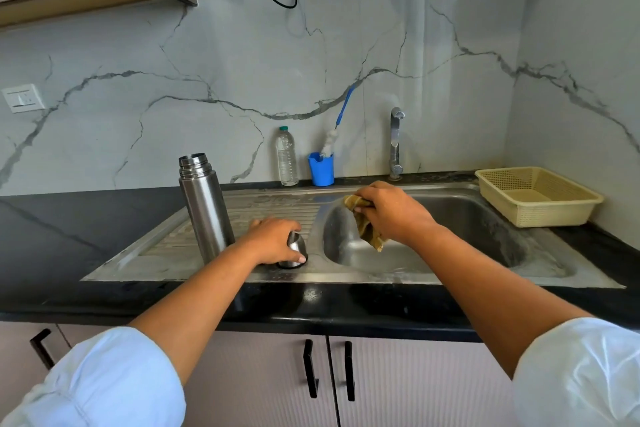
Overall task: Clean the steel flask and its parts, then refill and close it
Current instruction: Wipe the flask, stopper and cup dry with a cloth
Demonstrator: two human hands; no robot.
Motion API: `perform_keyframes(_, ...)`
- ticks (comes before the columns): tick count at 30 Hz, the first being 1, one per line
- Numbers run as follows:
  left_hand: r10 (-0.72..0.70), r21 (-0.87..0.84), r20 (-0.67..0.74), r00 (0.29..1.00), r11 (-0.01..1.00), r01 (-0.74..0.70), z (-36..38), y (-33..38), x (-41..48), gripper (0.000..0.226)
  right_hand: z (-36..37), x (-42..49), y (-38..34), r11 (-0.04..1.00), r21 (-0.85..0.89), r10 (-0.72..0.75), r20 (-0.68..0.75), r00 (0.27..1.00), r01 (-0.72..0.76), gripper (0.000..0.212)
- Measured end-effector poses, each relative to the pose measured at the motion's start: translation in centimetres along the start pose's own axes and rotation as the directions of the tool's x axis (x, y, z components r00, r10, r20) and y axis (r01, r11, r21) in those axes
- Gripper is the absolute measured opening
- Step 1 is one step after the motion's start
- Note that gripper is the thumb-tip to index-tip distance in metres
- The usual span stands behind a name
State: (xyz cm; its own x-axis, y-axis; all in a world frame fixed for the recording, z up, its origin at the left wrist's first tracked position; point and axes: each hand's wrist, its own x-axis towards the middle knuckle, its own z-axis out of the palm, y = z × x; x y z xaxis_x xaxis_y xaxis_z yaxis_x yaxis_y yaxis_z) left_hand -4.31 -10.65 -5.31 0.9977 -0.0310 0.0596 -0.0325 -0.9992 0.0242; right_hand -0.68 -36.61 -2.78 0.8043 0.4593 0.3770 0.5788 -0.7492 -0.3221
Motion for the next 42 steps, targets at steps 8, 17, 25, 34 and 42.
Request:
perform_keyframes(8, 0.009, -0.421, -0.063, 0.998, 0.906, -0.034, -3.3, 2.0, 2.6, 0.061, -2.0, 0.2, 3.9, 0.99, 0.121, 0.08, -0.048, 0.996, -0.074, 0.028)
perform_keyframes(17, -0.054, -0.996, -0.023, 0.998, -0.08, -0.027, -3.2, 11.0, 9.1, 0.039, -2.8, 3.3, 10.1, 0.636, 0.729, 0.392, -0.022, 0.92, -0.254, 0.028)
perform_keyframes(25, -0.054, -0.975, 0.009, 0.998, -0.221, -0.004, 0.3, 16.2, 12.7, 0.023, 0.9, 3.5, 14.9, 0.38, 0.885, 0.414, 0.097, 0.905, -0.269, 0.027)
perform_keyframes(34, -0.162, -0.901, -0.253, 0.954, 0.398, -0.171, 3.8, 16.0, 16.1, 0.03, 1.0, 4.6, 16.3, 0.481, 0.838, 0.457, 0.01, 0.889, -0.257, 0.026)
perform_keyframes(42, -0.161, -0.922, -0.301, 0.94, 0.3, -0.244, 3.5, 15.9, 15.2, 0.02, 2.1, 5.2, 17.5, 0.279, 0.905, 0.663, 0.061, 0.746, -0.322, 0.018)
